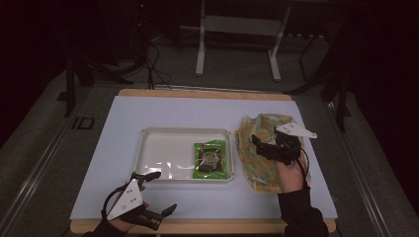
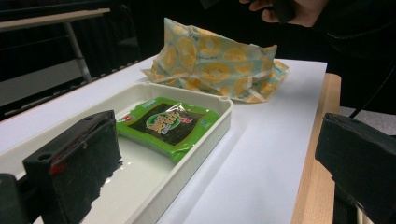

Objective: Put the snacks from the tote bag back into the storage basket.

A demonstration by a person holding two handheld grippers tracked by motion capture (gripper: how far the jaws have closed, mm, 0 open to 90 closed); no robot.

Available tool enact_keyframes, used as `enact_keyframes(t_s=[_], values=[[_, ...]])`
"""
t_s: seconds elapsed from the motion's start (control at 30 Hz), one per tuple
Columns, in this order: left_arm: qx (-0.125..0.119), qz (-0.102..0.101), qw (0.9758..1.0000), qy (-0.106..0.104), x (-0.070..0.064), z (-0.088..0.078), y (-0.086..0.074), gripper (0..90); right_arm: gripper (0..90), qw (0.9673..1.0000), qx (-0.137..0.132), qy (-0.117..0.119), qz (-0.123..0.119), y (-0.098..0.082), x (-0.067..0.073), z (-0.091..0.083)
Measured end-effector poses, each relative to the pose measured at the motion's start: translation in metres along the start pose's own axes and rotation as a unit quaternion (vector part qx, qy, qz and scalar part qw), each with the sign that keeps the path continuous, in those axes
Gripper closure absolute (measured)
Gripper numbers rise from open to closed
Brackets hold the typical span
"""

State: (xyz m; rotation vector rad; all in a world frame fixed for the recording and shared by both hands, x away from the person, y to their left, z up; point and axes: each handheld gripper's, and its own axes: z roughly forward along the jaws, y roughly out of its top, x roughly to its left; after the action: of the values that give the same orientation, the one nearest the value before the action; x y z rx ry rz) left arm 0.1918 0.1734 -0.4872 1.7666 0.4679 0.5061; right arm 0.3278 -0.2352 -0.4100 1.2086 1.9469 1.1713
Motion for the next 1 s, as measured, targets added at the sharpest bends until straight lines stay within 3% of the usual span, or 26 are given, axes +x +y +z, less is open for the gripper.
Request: enact_keyframes(t_s=[0.43, 1.0], values=[[0.001, -0.001, 1.0000, -0.001, 0.000, 0.001, 0.000, 0.4, 16.0, 0.9997, 0.005, -0.023, 0.004, -0.029, -0.028, -0.022], [0.001, -0.001, 1.0000, -0.002, 0.000, 0.001, 0.000, 0.4, 15.6, 0.9998, -0.002, -0.018, 0.012, -0.061, -0.047, -0.051]])
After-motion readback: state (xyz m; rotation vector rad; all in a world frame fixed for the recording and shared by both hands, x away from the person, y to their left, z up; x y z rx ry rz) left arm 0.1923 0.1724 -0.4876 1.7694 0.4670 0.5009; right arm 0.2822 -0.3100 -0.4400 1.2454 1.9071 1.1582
